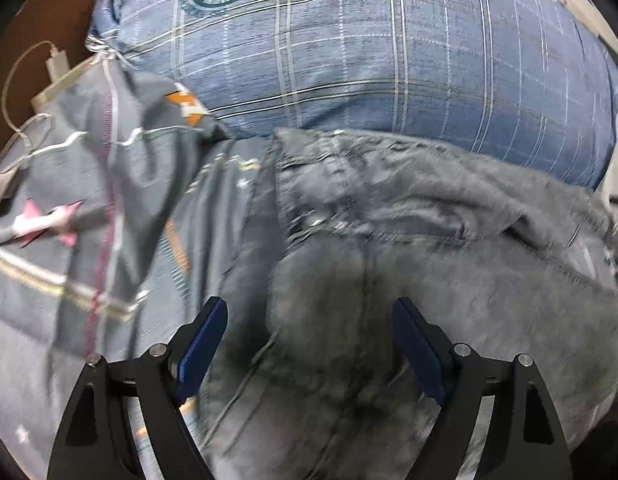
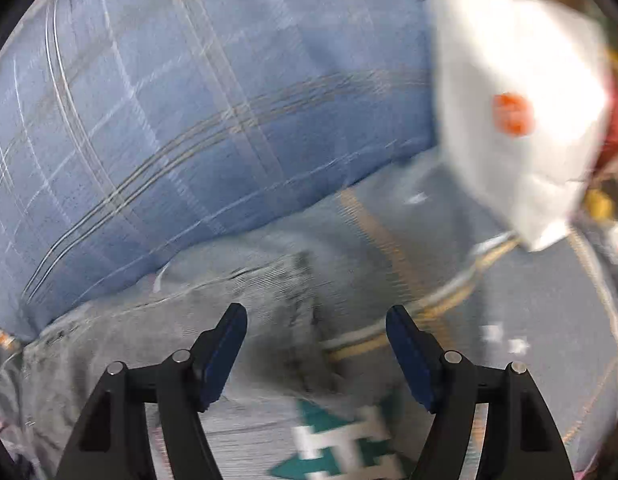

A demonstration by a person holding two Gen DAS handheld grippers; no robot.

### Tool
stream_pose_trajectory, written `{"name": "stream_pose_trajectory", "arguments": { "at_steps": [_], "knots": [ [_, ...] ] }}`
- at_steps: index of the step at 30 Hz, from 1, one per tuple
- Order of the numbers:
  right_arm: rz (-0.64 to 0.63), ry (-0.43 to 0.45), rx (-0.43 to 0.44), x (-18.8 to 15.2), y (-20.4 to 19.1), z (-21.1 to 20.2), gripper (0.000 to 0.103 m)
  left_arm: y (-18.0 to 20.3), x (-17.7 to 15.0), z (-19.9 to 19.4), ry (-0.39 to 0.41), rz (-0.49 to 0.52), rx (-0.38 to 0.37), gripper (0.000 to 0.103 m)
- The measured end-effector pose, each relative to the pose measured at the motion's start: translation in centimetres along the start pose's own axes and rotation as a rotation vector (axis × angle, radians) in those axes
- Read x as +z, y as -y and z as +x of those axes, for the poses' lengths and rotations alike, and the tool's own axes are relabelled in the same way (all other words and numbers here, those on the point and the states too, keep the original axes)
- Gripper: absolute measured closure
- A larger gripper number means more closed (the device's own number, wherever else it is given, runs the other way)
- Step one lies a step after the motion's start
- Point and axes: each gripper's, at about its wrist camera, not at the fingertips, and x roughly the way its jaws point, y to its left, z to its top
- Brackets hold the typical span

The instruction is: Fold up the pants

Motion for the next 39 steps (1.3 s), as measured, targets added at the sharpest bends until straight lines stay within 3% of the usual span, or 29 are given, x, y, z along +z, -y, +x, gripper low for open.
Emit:
{"name": "stream_pose_trajectory", "arguments": {
  "at_steps": [2,5,7,9,11,13,15,19,20,22,24,26,27,29,30,31,34,36,38,39],
  "knots": [
    [0.050,0.042,0.063,-1.3,1.7,-1.6,0.026,0.2,0.7,0.9,-0.015,-0.031,-0.030,0.018],
    [-0.063,-0.067,0.171,-2.4,1.3,0.0,0.022,0.5,1.5,1.8,-0.047,-0.074,-0.079,0.018],
    [-0.201,-0.060,0.156,-2.8,-0.2,0.2,0.023,0.8,1.9,2.3,-0.063,-0.085,-0.111,0.018],
    [-0.268,-0.049,0.188,-3.0,-1.7,0.8,0.023,1.2,1.8,2.5,-0.068,-0.077,-0.109,0.018],
    [-0.326,-0.084,0.146,-3.0,-2.9,2.6,0.025,1.4,1.7,2.6,-0.074,-0.061,-0.106,0.018],
    [-0.312,-0.165,0.139,-2.9,-4.0,4.1,0.079,1.5,1.6,2.8,-0.089,-0.043,-0.095,0.018],
    [-0.295,-0.203,0.174,-2.4,-4.9,3.7,0.085,1.3,1.8,2.7,-0.094,-0.033,-0.089,0.018],
    [-0.144,-0.318,0.439,-0.1,-4.3,-1.5,0.087,0.0,2.8,2.5,-0.076,-0.064,-0.079,0.018],
    [-0.117,-0.327,0.455,0.4,-3.5,-2.3,0.087,-0.3,3.0,2.5,-0.076,-0.075,-0.081,0.018],
    [-0.064,-0.343,0.334,0.6,-0.7,-2.5,0.087,-0.9,3.2,2.4,-0.080,-0.103,-0.094,0.018],
    [0.027,-0.462,0.257,-1.1,2.6,0.0,0.087,-1.4,3.3,2.4,-0.085,-0.116,-0.098,0.018],
    [-0.007,-0.513,0.115,-3.4,3.9,1.6,0.083,-1.9,3.2,2.5,-0.095,-0.122,-0.086,0.018],
    [-0.005,-0.490,0.145,-3.9,3.9,1.4,0.081,-2.1,3.2,2.7,-0.100,-0.128,-0.081,0.018],
    [0.066,-0.420,0.334,-4.8,3.1,0.2,0.055,-2.2,3.2,2.8,-0.102,-0.139,-0.078,0.018],
    [0.072,-0.396,0.361,-5.0,2.6,-0.3,0.026,-2.1,3.2,2.7,-0.102,-0.145,-0.079,0.018],
    [0.053,-0.336,0.353,-4.9,1.6,-0.9,0.022,-2.0,3.2,2.7,-0.103,-0.145,-0.084,0.018],
    [-0.097,-0.189,0.230,-4.4,-0.9,-1.3,0.022,-0.9,2.9,2.4,-0.102,-0.114,-0.102,0.018],
    [-0.183,-0.201,0.181,-4.9,-2.4,0.2,0.022,-0.5,2.7,2.0,-0.091,-0.087,-0.102,0.018],
    [-0.206,-0.237,0.223,-5.5,-2.8,1.3,0.027,-0.5,2.8,1.8,-0.078,-0.081,-0.098,0.018],
    [-0.226,-0.252,0.241,-6.0,-3.5,1.9,0.055,-0.5,3.0,1.8,-0.074,-0.085,-0.094,0.018]
  ]
}}
